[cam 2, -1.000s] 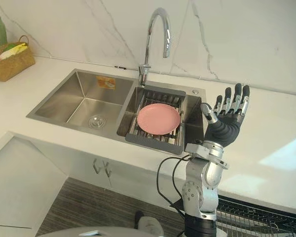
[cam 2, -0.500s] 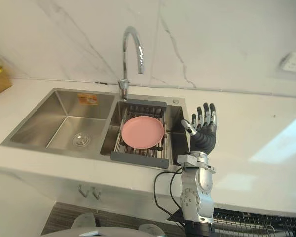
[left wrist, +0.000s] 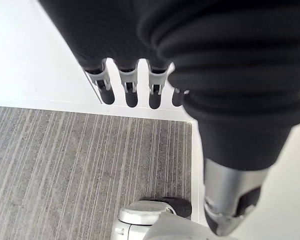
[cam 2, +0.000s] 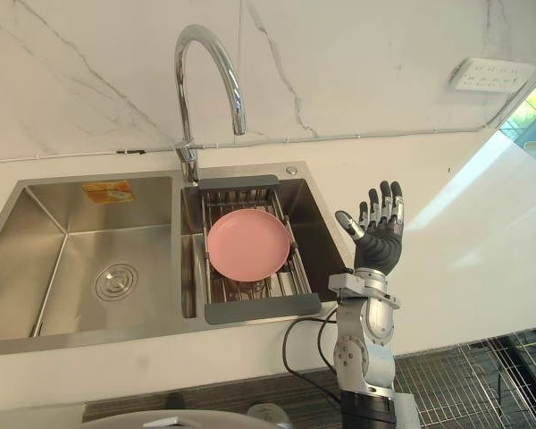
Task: Walk over to the sink, pick up the cup, carry it to the dishwasher, place the cup inside the dishwasher, then close the dishwasher door
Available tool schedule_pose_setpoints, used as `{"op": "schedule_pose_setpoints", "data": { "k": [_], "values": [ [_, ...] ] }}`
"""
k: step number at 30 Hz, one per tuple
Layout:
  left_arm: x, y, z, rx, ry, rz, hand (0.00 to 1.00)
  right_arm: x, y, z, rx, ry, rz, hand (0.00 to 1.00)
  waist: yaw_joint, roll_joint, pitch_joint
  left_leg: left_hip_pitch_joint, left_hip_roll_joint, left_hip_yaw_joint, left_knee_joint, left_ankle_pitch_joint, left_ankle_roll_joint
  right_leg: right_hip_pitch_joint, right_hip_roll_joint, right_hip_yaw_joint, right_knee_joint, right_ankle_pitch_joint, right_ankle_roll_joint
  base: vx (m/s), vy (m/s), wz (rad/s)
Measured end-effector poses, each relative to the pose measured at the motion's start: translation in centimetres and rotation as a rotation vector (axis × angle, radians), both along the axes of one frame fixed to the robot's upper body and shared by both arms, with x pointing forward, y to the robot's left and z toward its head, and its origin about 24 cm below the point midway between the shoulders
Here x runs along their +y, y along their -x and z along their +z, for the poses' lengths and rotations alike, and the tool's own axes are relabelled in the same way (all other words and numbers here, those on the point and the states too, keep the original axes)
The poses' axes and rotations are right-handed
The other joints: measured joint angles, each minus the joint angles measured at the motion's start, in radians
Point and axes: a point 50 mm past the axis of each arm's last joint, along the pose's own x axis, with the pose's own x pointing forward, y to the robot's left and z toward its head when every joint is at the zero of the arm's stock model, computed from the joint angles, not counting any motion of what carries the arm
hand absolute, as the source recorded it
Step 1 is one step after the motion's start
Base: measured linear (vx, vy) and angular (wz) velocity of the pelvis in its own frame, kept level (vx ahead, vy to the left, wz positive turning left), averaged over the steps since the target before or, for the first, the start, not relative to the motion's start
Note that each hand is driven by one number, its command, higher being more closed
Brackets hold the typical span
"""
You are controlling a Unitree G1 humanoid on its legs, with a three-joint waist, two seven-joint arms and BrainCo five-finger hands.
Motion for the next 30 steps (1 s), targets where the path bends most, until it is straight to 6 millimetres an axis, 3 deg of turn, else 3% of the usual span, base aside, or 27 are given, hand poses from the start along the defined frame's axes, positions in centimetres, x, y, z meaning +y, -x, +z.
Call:
{"op": "schedule_pose_setpoints", "data": {
  "k": [4, 10, 12, 14, 16, 19, 22, 27, 30],
  "values": [
    [0.0, 0.0, 0.0, -0.007, 0.002, 0.011, 0.0, 0.3, -0.1, 0.0, -0.002, -0.011, 0.015, 0.0, 0.003, -0.007, -0.006, -0.013, 0.0, -0.021, -0.001, 0.008, 0.002, -0.002, -0.003, -0.026, 0.009, 0.0, 0.001, 0.0, -0.004, 0.14],
    [0.1, 0.8, 0.1, -0.096, 0.093, 0.283, 0.0, 2.3, -1.8, 0.7, -0.018, -0.057, 0.124, 0.0, 0.056, -0.037, -0.021, -0.013, 0.009, -0.008, -0.001, 0.018, 0.004, -0.005, -0.017, -0.101, 0.005, 0.016, 0.007, -0.05, -0.009, 0.01],
    [-0.1, 1.1, 0.0, -0.131, 0.124, 0.354, 0.0, 1.8, -2.3, 1.0, 0.001, -0.061, 0.1, 0.0, 0.073, -0.038, -0.022, -0.008, 0.008, 0.007, -0.007, 0.018, 0.003, -0.006, -0.039, -0.178, 0.005, 0.014, 0.007, -0.1, 0.023, -0.12],
    [-0.3, 1.2, 0.0, -0.176, 0.165, 0.416, 0.0, -0.1, -2.8, 0.9, 0.049, -0.026, 0.048, 0.0, 0.085, -0.037, -0.022, -0.001, 0.009, 0.024, -0.008, 0.013, -0.004, -0.006, -0.057, -0.236, 0.003, 0.026, 0.005, -0.08, 0.03, -0.25],
    [-0.6, 1.3, 0.0, -0.192, 0.195, 0.429, 0.0, -2.2, -2.7, 1.0, 0.11, 0.071, -0.011, 0.0, 0.08, -0.036, -0.022, -0.001, 0.011, 0.038, -0.008, 0.012, -0.002, -0.007, -0.056, -0.233, -0.006, 0.037, 0.002, -0.05, 0.017, -0.2],
    [-0.7, 1.8, 0.0, -0.176, 0.205, 0.43, 0.0, -3.2, -2.7, 1.9, 0.148, 0.256, 0.018, 0.0, 0.057, -0.031, -0.023, 0.001, 0.017, 0.055, -0.009, 0.009, -0.004, -0.01, -0.052, -0.22, -0.017, 0.041, -0.002, -0.01, -0.001, -0.22],
    [-0.6, 1.8, 0.0, -0.176, 0.209, 0.428, 0.0, -3.2, -3.0, 2.4, 0.198, 0.482, 0.093, 0.0, 0.057, -0.033, -0.029, 0.002, 0.026, 0.092, -0.009, 0.001, -0.012, -0.026, -0.047, -0.204, -0.028, 0.057, -0.004, 0.02, -0.01, -0.35],
    [-0.1, 1.5, 0.0, -0.182, 0.208, 0.414, 0.0, -1.4, -4.3, 3.0, 0.259, 0.831, 0.267, 0.0, 0.048, -0.036, -0.03, 0.002, 0.029, 0.124, -0.008, -0.004, -0.013, -0.038, -0.041, -0.179, -0.045, 0.095, 0.005, 0.05, -0.004, -0.24],
    [-0.2, 0.0, 0.0, -0.22, 0.229, 0.404, 0.0, -0.8, -5.4, 2.9, 0.299, 0.968, 0.324, 0.0, 0.05, -0.038, -0.03, 0.002, 0.03, 0.128, -0.008, -0.005, -0.013, -0.037, -0.038, -0.175, -0.055, 0.105, 0.007, 0.04, -0.005, -0.06]
  ]
}}
